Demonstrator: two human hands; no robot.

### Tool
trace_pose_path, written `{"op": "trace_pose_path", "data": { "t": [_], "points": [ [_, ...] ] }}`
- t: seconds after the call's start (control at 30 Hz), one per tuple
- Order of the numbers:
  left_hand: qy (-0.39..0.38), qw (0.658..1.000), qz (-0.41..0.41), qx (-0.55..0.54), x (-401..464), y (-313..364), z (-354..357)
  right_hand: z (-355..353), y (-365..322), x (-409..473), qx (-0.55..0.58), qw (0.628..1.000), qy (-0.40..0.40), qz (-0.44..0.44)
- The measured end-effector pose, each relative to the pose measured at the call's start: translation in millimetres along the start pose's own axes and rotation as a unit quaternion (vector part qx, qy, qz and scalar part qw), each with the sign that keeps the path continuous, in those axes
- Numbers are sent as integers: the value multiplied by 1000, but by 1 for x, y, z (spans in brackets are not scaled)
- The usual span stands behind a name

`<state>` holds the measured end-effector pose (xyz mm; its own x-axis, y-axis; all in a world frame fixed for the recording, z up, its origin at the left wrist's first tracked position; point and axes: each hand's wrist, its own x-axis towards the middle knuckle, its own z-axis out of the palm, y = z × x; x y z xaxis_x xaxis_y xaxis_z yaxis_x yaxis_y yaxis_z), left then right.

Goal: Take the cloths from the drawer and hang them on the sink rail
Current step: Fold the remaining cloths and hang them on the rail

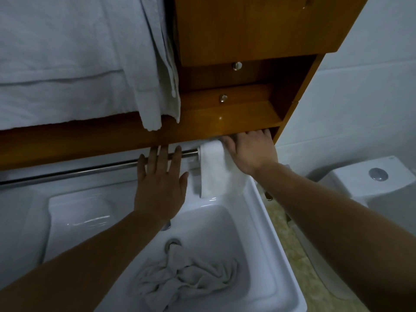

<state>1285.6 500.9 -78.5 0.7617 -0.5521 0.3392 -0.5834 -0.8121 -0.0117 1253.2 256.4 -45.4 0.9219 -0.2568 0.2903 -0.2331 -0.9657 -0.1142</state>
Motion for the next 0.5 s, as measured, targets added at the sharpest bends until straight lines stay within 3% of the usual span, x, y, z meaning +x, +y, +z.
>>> {"op": "trace_pose_path", "data": {
  "t": [0.13, 0.27, 0.37, 0.5],
  "points": [
    [14, 998, 46, -50, -59, 6, -11, 20, -6, -35, 13, 993, 91, -69],
    [-56, 996, 4, -70, -121, -4, 8, 52, -19, -94, 66, 982, 109, -138],
    [-121, 990, -28, -65, -158, -20, 31, 89, -33, -140, 109, 983, 36, -145],
    [-225, 971, -75, -31, -191, -36, 66, 135, -59, -183, 132, 975, -166, -65]
  ]
}}
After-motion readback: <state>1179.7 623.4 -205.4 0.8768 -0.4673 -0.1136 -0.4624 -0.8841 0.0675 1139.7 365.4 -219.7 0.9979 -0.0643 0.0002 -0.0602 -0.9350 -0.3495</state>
